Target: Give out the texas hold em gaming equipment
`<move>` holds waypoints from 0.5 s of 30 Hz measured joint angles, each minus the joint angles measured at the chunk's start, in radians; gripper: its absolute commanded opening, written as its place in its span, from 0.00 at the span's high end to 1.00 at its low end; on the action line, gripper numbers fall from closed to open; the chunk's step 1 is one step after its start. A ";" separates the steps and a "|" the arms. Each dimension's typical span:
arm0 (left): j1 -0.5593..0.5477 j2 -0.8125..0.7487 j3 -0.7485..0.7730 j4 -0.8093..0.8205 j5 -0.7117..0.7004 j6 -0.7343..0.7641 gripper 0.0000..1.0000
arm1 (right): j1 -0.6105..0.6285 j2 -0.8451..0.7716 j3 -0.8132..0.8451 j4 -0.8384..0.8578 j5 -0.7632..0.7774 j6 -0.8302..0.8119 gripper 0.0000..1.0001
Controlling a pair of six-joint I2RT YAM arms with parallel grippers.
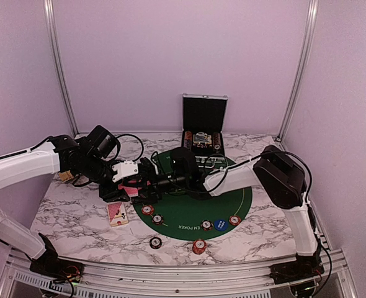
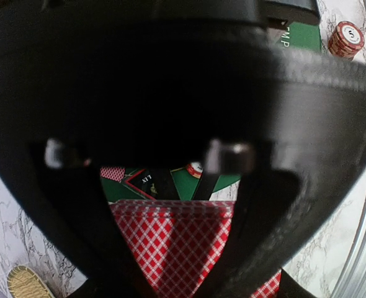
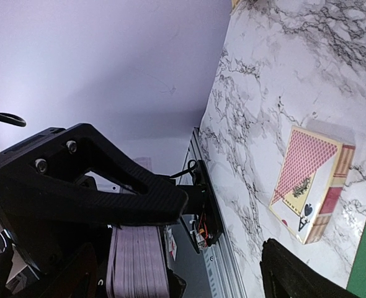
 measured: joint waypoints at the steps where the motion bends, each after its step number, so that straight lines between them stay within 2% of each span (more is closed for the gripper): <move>1: 0.000 0.000 0.000 0.000 0.000 0.000 1.00 | 0.001 0.006 0.010 0.000 -0.002 0.001 0.11; 15: 0.000 0.000 0.000 0.000 0.000 0.001 1.00 | 0.011 0.081 0.095 -0.011 -0.016 0.027 0.13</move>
